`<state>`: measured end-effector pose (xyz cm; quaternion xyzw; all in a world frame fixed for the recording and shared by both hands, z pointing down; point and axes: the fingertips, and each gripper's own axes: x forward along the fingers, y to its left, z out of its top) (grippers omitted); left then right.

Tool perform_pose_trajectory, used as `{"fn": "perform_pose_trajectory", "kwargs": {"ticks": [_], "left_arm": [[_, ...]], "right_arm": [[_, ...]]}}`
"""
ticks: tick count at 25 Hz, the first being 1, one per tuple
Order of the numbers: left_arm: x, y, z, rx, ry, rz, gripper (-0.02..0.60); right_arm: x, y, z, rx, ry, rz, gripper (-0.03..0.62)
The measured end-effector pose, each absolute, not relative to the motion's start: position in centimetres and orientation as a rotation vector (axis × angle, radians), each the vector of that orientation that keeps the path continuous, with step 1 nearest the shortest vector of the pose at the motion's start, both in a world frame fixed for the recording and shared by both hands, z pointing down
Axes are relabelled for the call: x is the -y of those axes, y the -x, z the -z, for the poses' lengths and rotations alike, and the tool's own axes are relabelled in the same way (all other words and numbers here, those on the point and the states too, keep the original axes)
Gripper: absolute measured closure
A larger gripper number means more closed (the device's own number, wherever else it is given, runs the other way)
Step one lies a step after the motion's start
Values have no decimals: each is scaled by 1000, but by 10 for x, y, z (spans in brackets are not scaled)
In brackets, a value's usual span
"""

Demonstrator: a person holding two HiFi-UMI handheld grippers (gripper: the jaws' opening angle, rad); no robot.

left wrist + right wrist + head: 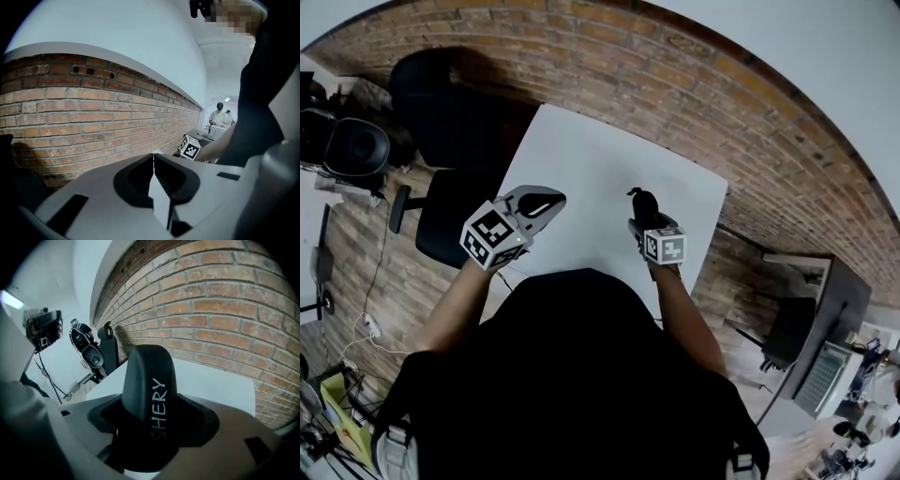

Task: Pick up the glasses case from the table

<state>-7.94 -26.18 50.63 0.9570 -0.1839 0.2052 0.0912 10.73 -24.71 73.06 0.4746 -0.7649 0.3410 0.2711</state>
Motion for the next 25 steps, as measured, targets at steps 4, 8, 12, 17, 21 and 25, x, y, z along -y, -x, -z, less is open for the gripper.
{"fn": "perform_pose_trajectory", "kwargs": {"ticks": [4,8,12,17,21,25], "left_arm": [[253,78,-505,554,-2848,-606,569],[245,74,-501,555,-2856,-599,569],[234,68,-497,544,-2860,-597,569],[227,64,-491,555,-2884,-580,569],[217,66,-490,559,-2882,-583,569],[210,68,-491,580,-2869,-590,569]], "right_arm": [[243,-103,-705,2124,-1291,-921,259],[241,-101,-685,2171,-1292,-870,258],[236,-104,-673,2195,-1298,-847,259],[226,-111,-661,2221,-1318,-854,259],[221,-120,-643,2252,-1362,-870,260],[216,-129,-625,2285,-1388,-856,260]]}}
